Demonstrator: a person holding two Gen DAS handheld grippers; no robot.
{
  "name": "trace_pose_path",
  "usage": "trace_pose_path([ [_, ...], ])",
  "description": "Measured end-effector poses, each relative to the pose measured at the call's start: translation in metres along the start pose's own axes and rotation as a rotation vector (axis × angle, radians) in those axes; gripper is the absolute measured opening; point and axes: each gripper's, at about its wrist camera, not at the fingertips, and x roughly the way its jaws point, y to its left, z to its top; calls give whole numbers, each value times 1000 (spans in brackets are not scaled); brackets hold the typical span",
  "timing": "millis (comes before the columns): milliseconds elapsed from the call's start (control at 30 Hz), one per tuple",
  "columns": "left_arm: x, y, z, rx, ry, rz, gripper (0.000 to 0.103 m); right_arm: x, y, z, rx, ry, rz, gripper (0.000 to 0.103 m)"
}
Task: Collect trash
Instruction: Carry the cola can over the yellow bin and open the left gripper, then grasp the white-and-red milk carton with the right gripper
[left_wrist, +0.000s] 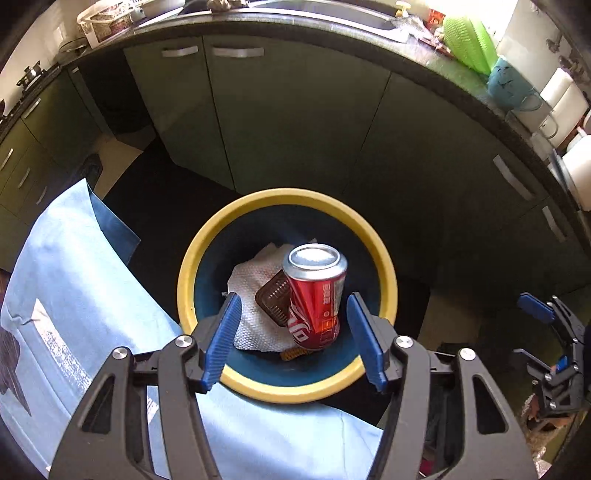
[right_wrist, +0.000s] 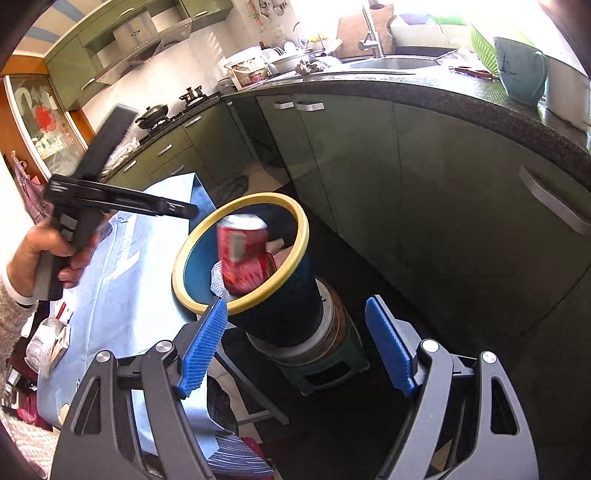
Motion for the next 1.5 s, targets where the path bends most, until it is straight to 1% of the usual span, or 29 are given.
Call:
trace_pose_path([
  [100,-54,3,-18,9,-104,-5,66,3,11,2,-20,5,14,77],
  [167,-93,7,-37,9,-174,-8,68,6,22,4,-39,13,26,77],
  [267,-146,22,-74,-10,-248,-2,69,9,47,8,-89,27,49,77],
  [333,-178,37,-105,-31,-300,34,70,11,69,12,-131,37,72,77],
  [400,-203,54,-136,-65,-346,67,72,15,98,17,-190,49,98,77],
  [500,-238,86,-186,-155,-416,109,75,23,149,25,-289,75,137,77],
  [600,-263,123,-239,-243,-482,162,76,34,208,30,-392,99,175,77],
  [700,-282,157,-293,-337,-539,230,81,52,277,27,-492,140,256,77],
  [800,-292,189,-342,-442,-566,269,81,78,351,23,-595,184,339,77],
  [833,-295,199,-353,-471,-572,280,82,89,377,20,-629,201,370,77],
  [967,-305,224,-397,-558,-573,377,83,128,479,-2,-765,276,474,77],
  [1033,-310,231,-414,-580,-565,411,85,145,520,-14,-832,307,496,77],
  [1133,-315,236,-432,-615,-562,425,86,171,568,-31,-916,356,493,77],
  [1233,-317,237,-442,-631,-557,440,86,197,596,-47,-965,408,465,77],
  [1333,-316,237,-447,-637,-555,435,86,214,602,-57,-993,448,444,77],
  [1433,-313,237,-446,-631,-547,430,86,225,601,-63,-1016,452,403,77],
  [1500,-310,238,-446,-632,-544,419,86,227,597,-64,-1020,464,398,77],
])
